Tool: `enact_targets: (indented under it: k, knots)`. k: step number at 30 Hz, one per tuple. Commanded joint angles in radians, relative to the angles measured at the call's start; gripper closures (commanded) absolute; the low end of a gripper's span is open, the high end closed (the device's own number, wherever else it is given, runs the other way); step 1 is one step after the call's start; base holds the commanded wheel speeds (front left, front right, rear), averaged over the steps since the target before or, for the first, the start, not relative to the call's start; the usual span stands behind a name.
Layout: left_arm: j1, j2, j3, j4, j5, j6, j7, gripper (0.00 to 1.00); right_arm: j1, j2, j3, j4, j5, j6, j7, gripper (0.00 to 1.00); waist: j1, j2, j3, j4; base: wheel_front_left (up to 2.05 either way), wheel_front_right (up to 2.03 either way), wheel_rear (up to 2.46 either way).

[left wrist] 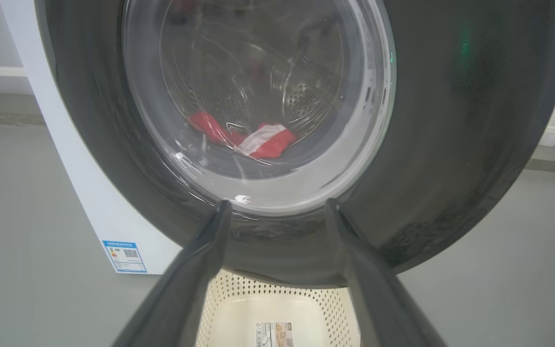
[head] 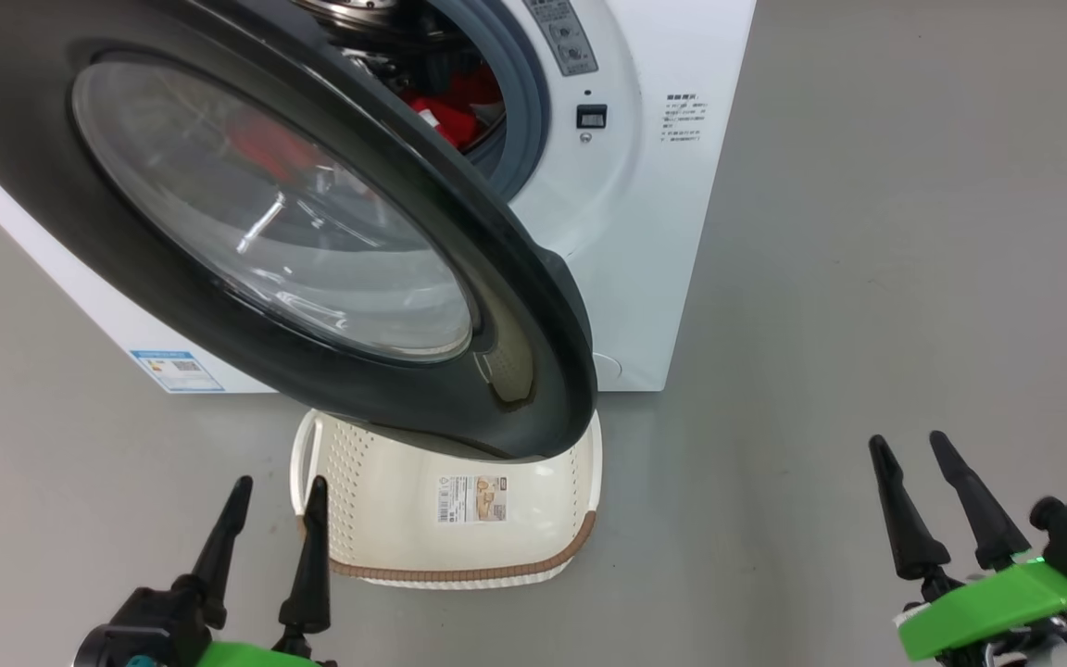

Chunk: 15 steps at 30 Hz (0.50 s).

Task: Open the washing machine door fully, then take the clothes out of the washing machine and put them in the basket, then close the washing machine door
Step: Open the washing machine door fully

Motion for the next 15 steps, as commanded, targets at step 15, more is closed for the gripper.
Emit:
enact_targets:
  k: [15]
  knots:
    - [-0.001,0.012,0.033,-0.037,0.009,-0.004,-0.008,0.00,0.117,0.102,-0.109,-0.075,-0.171,0.008,-0.009,0.00,0.0000,0.0000,0.001,0.005,0.00,0.00,0.00]
